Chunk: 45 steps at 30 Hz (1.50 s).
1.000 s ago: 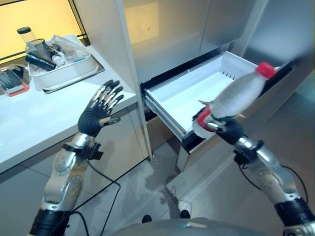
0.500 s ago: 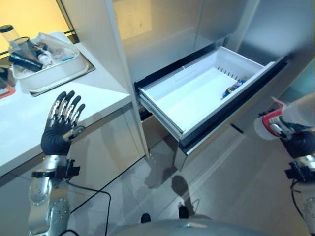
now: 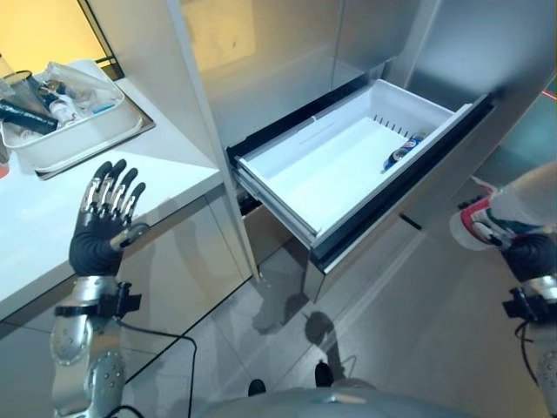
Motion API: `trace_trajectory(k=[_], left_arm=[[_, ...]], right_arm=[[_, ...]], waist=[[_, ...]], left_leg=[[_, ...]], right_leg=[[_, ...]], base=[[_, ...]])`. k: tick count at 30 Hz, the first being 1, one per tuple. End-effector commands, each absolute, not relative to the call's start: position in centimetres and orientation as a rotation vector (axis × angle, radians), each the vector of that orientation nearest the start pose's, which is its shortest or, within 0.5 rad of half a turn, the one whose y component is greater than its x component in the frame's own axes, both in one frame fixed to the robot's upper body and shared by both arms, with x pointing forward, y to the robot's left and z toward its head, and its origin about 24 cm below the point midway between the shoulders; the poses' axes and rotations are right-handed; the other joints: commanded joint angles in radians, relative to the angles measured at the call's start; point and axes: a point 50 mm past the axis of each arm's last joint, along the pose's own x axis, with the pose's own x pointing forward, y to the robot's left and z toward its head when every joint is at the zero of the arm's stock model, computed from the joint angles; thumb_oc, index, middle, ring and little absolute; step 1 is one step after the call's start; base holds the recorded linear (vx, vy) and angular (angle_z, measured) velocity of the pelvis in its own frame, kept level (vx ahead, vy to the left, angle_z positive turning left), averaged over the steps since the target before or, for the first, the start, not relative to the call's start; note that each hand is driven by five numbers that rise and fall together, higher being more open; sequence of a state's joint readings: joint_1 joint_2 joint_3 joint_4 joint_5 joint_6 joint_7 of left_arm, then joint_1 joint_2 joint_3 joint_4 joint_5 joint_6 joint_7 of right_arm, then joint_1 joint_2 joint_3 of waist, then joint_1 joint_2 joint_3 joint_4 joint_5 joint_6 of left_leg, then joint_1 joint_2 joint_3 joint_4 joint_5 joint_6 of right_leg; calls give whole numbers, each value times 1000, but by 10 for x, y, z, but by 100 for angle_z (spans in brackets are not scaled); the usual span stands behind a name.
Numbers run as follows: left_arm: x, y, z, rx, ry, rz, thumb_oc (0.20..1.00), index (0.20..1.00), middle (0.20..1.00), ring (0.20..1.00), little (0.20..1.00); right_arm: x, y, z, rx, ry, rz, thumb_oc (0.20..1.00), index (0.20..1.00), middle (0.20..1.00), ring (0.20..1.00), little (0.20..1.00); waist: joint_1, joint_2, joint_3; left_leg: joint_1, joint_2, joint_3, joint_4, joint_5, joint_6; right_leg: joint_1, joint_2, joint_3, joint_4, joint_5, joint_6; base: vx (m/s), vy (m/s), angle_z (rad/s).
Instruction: Take the drinks into the refrigerator
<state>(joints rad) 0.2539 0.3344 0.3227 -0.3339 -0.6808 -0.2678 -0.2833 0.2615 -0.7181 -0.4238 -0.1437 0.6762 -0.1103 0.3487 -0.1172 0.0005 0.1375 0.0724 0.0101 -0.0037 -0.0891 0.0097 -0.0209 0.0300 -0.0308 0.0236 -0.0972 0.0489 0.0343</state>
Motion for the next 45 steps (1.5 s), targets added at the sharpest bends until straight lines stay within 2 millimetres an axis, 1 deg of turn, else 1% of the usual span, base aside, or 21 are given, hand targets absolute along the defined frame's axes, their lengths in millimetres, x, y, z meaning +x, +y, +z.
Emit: trace_trajectory(k=[1,2,3,4,5,6,9,11,13,15,16,20,23,28,36,39,40,41,42,44,45], left_arm=[[192,264,156,-36,-614,-99,1000,1000,1000,1000,1000],[192,264,156,-37,-615,-98,1000,1000,1000,1000,1000],[194,261,156,-25,-604,-126,1000,1000,1000,1000,1000],[194,260,157,-20,-605,-143,1000,1000,1000,1000,1000],[194,260,157,-20,-605,-142,1000,1000,1000,1000,1000],[195,258,159,-7,-603,-165,1000,1000,1000,1000,1000],[196,257,163,9,-611,-182,1000,1000,1000,1000,1000],[198,255,164,4,-613,-194,1000,1000,1000,1000,1000],[198,254,165,15,-614,-200,1000,1000,1000,1000,1000],[198,254,166,19,-618,-203,1000,1000,1000,1000,1000],[200,251,169,27,-621,-224,1000,1000,1000,1000,1000],[202,248,173,42,-632,-239,1000,1000,1000,1000,1000],[204,246,174,38,-638,-248,1000,1000,1000,1000,1000],[206,242,178,44,-651,-261,1000,1000,1000,1000,1000],[209,240,181,51,-664,-268,1000,1000,1000,1000,1000],[211,236,184,65,-663,-286,1000,1000,1000,1000,1000],[211,236,183,62,-665,-287,1000,1000,1000,1000,1000],[211,236,183,61,-666,-286,1000,1000,1000,1000,1000],[211,234,184,65,-668,-299,1000,1000,1000,1000,1000],[210,233,184,72,-669,-309,1000,1000,1000,1000,1000],[210,234,186,83,-671,-312,1000,1000,1000,1000,1000]], right_arm=[[214,-335,233,-258,-611,40,200,200,200,200,200],[214,-335,233,-259,-612,41,200,200,200,200,200],[219,-337,255,-371,-607,50,200,200,200,200,200],[223,-340,263,-395,-603,56,200,200,200,200,200],[223,-339,263,-395,-603,57,200,200,200,200,200],[228,-337,279,-463,-601,73,200,200,200,200,200],[240,-321,305,-589,-596,159,200,200,200,200,200],[246,-320,311,-587,-597,164,200,200,200,200,200],[251,-311,327,-655,-593,200,200,200,200,200,200],[255,-308,332,-674,-593,205,200,200,200,200,200],[260,-305,340,-715,-578,206,200,200,200,200,200],[272,-289,357,-796,-586,229,200,200,200,200,200],[282,-279,362,-838,-585,240,200,200,200,200,200],[292,-264,363,-878,-583,274,200,200,200,200,200],[304,-251,367,-951,-565,284,200,200,200,200,200],[314,-259,367,-1149,-459,207,200,200,200,200,200],[315,-256,368,-1201,-440,223,200,200,200,200,200],[315,-255,369,-1203,-440,224,200,200,200,200,200],[313,-250,367,-1287,-428,249,200,200,200,200,200],[313,-254,360,-1348,-368,269,200,200,200,200,200],[308,-247,359,-1410,-363,317,200,200,200,200,200]], waist=[[29,-73,23],[28,-72,22],[38,-80,35],[44,-84,42],[43,-84,42],[58,-90,60],[74,-95,91],[89,-100,104],[98,-106,119],[99,-105,126],[112,-111,142],[121,-115,171],[128,-116,189],[132,-109,212],[140,-100,238],[146,-97,255],[142,-91,259],[141,-89,259],[140,-88,265],[139,-85,269],[139,-86,270]], left_leg=[[18,-18,-29,78,-127,17],[16,-18,-29,79,-127,17],[3,-19,-35,81,-121,14],[-2,-20,-39,80,-117,13],[-3,-20,-39,80,-117,13],[-9,-17,-43,79,-118,10],[-36,-18,-46,84,-109,6],[-46,-19,-48,86,-102,4],[-58,-19,-53,87,-95,1],[-62,-18,-54,87,-92,0],[-73,-19,-56,88,-86,-1],[-92,-18,-55,94,-78,-5],[-106,-17,-57,96,-71,-6],[-123,-16,-58,94,-62,-6],[-144,-17,-59,97,-53,-9],[-152,-17,-58,96,-48,-12],[-153,-17,-57,96,-46,-12],[-153,-17,-57,96,-46,-12],[-157,-18,-57,96,-44,-13],[-159,-20,-59,95,-42,-14],[-160,-20,-61,94,-41,-14]], right_leg=[[33,-47,-59,53,-93,56],[31,-47,-59,54,-93,56],[25,-48,-66,54,-91,56],[20,-48,-70,54,-89,56],[20,-48,-70,54,-89,56],[14,-46,-74,53,-93,56],[-12,-44,-76,58,-87,54],[-18,-44,-83,58,-81,54],[-27,-44,-86,58,-77,53],[-32,-44,-87,58,-75,52],[-42,-44,-89,57,-70,52],[-63,-44,-89,61,-62,50],[-80,-43,-89,66,-58,48],[-103,-41,-93,75,-55,46],[-132,-40,-91,89,-55,44],[-147,-41,-94,99,-56,44],[-150,-41,-93,101,-56,45],[-150,-40,-94,101,-56,45],[-153,-42,-95,101,-55,46],[-151,-43,-99,97,-53,48],[-151,-44,-101,95,-53,48]], base=[[-39,-14,-1],[-32,-12,-1],[0,0,0],[0,0,0],[0,0,0],[-38,-11,2],[-74,-16,3],[-47,-28,-2],[-45,-28,11],[-38,-16,11],[-63,-30,15],[-54,-31,8],[-44,-28,4],[-29,-18,1],[-17,-9,0],[-26,0,1],[0,0,0],[0,0,0],[0,0,0],[0,0,0],[0,0,0]])
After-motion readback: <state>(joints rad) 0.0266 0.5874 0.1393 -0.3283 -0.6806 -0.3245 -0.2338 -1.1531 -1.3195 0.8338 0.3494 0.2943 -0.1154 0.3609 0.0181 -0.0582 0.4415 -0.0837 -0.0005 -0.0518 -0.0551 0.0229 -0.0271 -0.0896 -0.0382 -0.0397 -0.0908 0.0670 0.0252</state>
